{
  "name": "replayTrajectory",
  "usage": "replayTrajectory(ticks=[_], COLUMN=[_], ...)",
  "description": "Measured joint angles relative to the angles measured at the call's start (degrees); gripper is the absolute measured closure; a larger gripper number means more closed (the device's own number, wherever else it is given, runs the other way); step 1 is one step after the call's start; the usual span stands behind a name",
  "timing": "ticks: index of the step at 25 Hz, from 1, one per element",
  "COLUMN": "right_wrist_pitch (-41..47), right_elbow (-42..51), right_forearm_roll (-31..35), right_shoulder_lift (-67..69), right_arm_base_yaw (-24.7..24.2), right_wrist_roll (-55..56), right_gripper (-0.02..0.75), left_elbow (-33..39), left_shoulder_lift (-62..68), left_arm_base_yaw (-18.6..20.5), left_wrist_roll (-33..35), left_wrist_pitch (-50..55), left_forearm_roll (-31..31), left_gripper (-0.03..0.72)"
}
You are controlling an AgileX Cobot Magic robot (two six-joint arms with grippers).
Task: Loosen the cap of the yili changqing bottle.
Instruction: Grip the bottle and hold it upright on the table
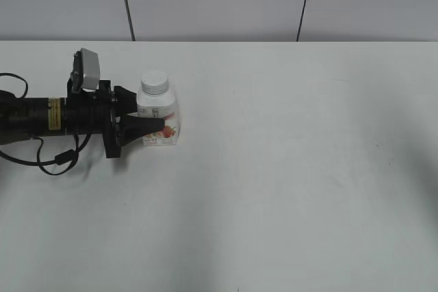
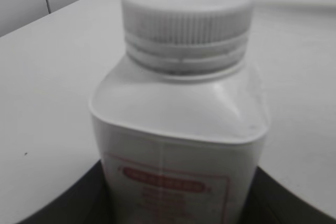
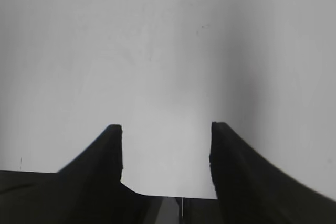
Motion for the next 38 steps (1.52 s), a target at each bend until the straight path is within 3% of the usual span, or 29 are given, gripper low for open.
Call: replayTrajectory(ticks=[14, 21, 29, 38], right_wrist_pitch=[5.25, 5.31, 5.42, 5.54], right_elbow=[-27.35, -39.07, -45.75, -50.96], right_forearm_roll=[0.21, 0.47, 0.47, 2.81], right_shoulder_lift=[37.22, 47.38, 54.06, 58.60], right_arm_base_yaw=[0.00, 1.03, 9.95, 23.46], right_wrist_roll=[-0.03, 0.03, 1.38, 2.60], right_gripper=[0.310, 0.310, 0.310, 0.310], left_elbow=[-0.21, -0.28, -0.39, -0.45], left_shoulder_lift=[0.00, 0.00, 0.00, -0.05], left_arm_base_yaw=[-0.23, -0.23, -1.10, -7.45], left_wrist_roll=[-3.43, -3.60, -3.66, -3.66], left_wrist_pitch=[0.10, 0.05, 0.11, 0.05], left_forearm_roll=[0.04, 0.20, 0.93, 2.50], left_gripper=[0.323, 0.325, 0.326, 0.328])
